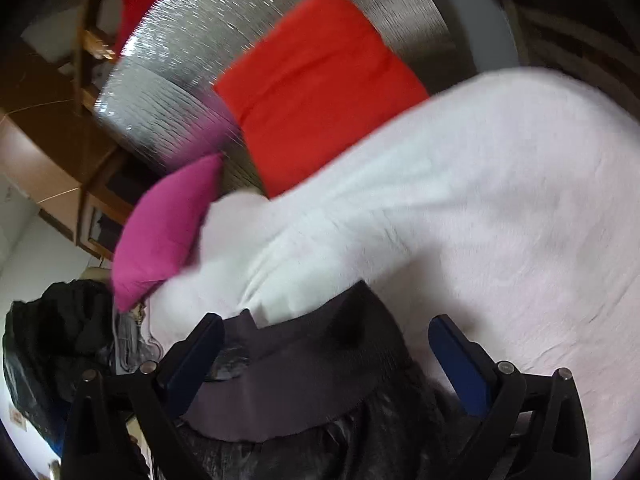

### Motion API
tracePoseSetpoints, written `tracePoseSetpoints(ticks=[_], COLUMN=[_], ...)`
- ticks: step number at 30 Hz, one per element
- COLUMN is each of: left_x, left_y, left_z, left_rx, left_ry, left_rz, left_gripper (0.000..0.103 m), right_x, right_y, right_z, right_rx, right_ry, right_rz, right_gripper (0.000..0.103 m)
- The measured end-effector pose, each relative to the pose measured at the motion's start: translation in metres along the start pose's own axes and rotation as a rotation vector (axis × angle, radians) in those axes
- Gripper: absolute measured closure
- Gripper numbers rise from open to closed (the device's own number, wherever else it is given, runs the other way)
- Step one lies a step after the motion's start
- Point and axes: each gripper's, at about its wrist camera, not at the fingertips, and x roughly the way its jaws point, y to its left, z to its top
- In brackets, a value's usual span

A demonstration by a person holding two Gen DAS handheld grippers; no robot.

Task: Fold large clothes
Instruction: 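Lower the black jacket bundle onto the bed with both grippers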

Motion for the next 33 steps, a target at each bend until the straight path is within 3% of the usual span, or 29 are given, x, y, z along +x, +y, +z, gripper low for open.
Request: tracePoseSetpoints(ticks=[2,7,9,11,12,15,17,18,20,21,22,24,28,30,31,33], left_x=[-0.021,-0.014,-0.004,0.001,0.006,0.020,0.027,0.029,0.037,0.040,0.044,0.042,0.021,0.038,0.053,0.060], left_y=[0.009,0.023,0.018,0.012,0.005,-0.008,-0.012,-0.014,-0.015,-0.016,-0.017,-0.020,-0.018,-0.012,-0.008,-0.006], left_z=[0.004,-0.019,-0.033,-0.043,-0.047,-0.050,-0.050,-0.050,-0.049,-0.047,-0.046,-0.044,-0.036,-0.040,-0.046,-0.049], left_rx=[0.034,0.108,0.172,0.229,0.260,0.301,0.315,0.317,0.311,0.305,0.297,0.301,0.293,0.282,0.256,0.232], left_ry=[-0.080,-0.005,0.031,0.054,0.066,0.127,0.137,0.143,0.164,0.179,0.198,0.194,0.111,0.162,0.223,0.217], left_rz=[0.016,-0.001,-0.010,-0.025,-0.036,-0.053,-0.044,-0.044,-0.053,-0.064,-0.048,-0.040,-0.054,-0.030,-0.021,-0.008], left_gripper=[0.015,0.015,0.015,0.015,0.015,0.015,0.015,0.015,0.030,0.056,0.075,0.087,0.090,0.090,0.088,0.087], right_x=[-0.012,0.004,0.015,0.025,0.029,0.040,0.041,0.041,0.042,0.042,0.045,0.042,0.018,0.023,0.037,0.046], right_y=[-0.006,-0.010,-0.012,-0.016,-0.018,-0.019,-0.020,-0.021,-0.021,-0.022,-0.021,-0.006,0.005,-0.007,-0.020,-0.034], right_z=[-0.001,-0.032,-0.042,-0.048,-0.048,-0.049,-0.049,-0.050,-0.049,-0.048,-0.048,-0.050,-0.036,-0.036,-0.042,-0.051], right_rx=[-0.023,-0.168,-0.199,-0.198,-0.200,-0.213,-0.224,-0.229,-0.238,-0.240,-0.240,-0.305,-0.323,-0.289,-0.245,-0.195], right_ry=[-0.001,0.142,0.182,0.213,0.219,0.257,0.267,0.265,0.266,0.271,0.291,0.272,0.196,0.200,0.249,0.249], right_rz=[-0.004,-0.052,-0.081,-0.104,-0.116,-0.135,-0.147,-0.154,-0.154,-0.160,-0.152,-0.190,-0.200,-0.220,-0.221,-0.222], right_gripper=[0.000,0.003,0.016,0.047,0.054,0.056,0.041,0.041,0.045,0.057,0.083,0.093,0.094,0.094,0.094,0.089])
